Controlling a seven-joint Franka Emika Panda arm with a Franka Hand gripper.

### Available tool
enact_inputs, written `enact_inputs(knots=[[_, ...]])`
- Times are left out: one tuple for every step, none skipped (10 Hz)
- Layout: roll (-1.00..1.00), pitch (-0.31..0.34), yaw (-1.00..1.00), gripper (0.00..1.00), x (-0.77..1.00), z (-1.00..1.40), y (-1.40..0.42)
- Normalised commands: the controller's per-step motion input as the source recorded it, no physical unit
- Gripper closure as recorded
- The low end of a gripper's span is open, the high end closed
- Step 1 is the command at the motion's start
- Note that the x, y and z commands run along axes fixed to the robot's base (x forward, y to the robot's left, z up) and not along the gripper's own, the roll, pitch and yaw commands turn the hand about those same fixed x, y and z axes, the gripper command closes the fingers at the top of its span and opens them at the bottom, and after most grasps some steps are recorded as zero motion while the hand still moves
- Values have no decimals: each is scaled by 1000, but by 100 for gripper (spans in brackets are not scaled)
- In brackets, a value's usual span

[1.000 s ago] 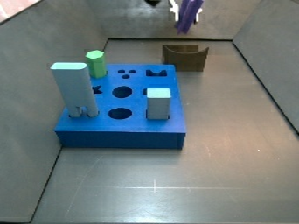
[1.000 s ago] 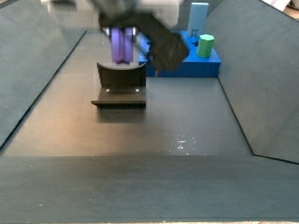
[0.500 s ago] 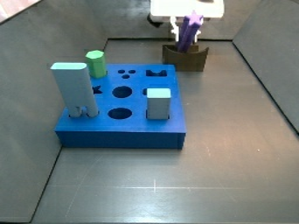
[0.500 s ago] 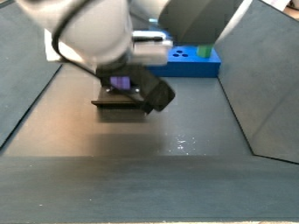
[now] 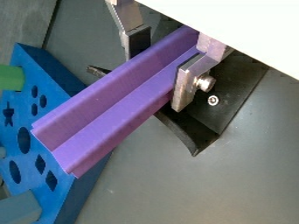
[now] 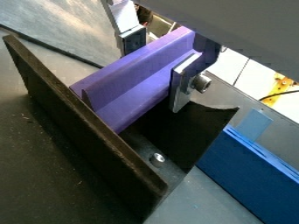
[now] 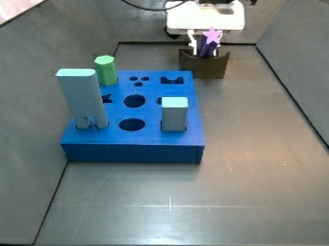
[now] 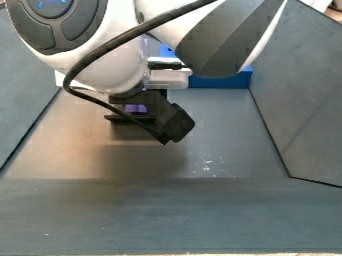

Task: Pick up the star object. Move up. Place the star object on the fixture. Regrasp the star object. Move to above the board. Insert the star object.
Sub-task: Place the star object on the fixture, then regrasp the star object.

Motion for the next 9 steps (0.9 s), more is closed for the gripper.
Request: enact_inputs(knots=[[0, 0, 0, 0, 0, 0, 0], [-4, 87, 19, 0, 0, 1000, 0], [3, 88, 18, 0, -6, 1000, 4], [11, 94, 12, 0, -16, 1000, 7], [30, 94, -8, 0, -19, 1000, 5], [38, 96, -24, 0, -23, 1000, 4], [44, 86, -42, 0, -31, 997, 7], [45, 83, -48, 0, -30, 897, 5], [50, 70, -57, 0, -23, 688, 4]])
